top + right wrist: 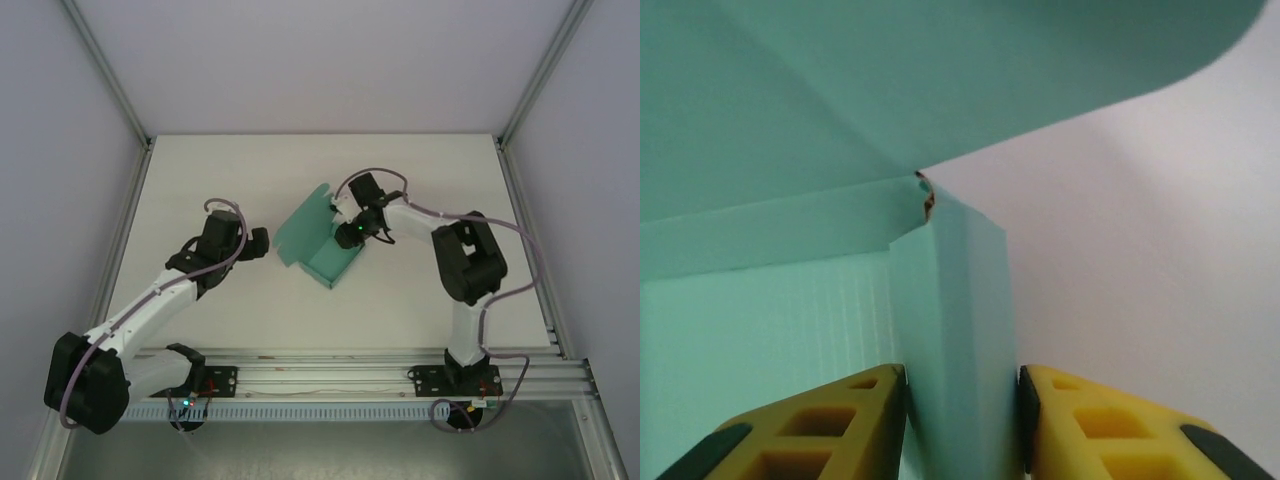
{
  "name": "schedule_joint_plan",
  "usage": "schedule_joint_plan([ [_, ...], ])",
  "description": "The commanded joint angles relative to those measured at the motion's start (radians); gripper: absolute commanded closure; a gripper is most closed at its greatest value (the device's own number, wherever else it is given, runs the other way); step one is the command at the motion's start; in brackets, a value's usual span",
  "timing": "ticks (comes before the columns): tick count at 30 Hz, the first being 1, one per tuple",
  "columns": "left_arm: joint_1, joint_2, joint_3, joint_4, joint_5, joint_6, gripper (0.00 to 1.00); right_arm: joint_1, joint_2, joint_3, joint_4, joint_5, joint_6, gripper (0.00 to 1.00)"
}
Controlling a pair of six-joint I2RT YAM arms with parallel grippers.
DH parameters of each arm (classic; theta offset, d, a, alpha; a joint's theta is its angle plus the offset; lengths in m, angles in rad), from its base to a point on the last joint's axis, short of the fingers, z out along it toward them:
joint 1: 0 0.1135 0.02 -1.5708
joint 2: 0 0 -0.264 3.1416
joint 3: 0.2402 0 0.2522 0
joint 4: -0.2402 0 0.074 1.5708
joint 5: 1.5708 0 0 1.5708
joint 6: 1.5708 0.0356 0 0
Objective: Assemble paper box
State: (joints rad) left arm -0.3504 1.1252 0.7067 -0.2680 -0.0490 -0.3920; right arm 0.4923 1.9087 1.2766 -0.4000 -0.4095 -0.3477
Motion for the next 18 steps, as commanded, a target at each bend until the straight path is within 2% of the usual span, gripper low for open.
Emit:
schedule_joint_plan([
  [1,0.011,0.032,0.057,0.018,-0.006,0.015,0.00,0.012,-0.072,-0.096,0.162,0.223,0.286,0.66],
  [4,0.011,0.060,0.075,0.024,0.012,0.019,0.00,0.034,-0.097,-0.174,0.178,0.345,0.406,0.66],
  [7,0.011,0.085,0.084,0.038,0.042,0.024,0.00,0.063,-0.101,-0.216,0.177,0.408,0.494,0.64],
  [9,0.011,0.100,0.095,0.038,0.057,0.028,0.00,0.080,-0.097,-0.229,0.165,0.437,0.521,0.56],
  [13,0.010,0.121,0.102,0.037,0.070,0.033,0.00,0.104,-0.101,-0.219,0.089,0.524,0.563,0.56],
  [16,0.011,0.128,0.107,0.042,0.092,0.041,0.00,0.107,-0.131,-0.220,0.069,0.520,0.563,0.54],
  [18,0.011,0.130,0.105,0.051,0.101,0.046,0.00,0.106,-0.157,-0.219,0.073,0.496,0.555,0.46],
])
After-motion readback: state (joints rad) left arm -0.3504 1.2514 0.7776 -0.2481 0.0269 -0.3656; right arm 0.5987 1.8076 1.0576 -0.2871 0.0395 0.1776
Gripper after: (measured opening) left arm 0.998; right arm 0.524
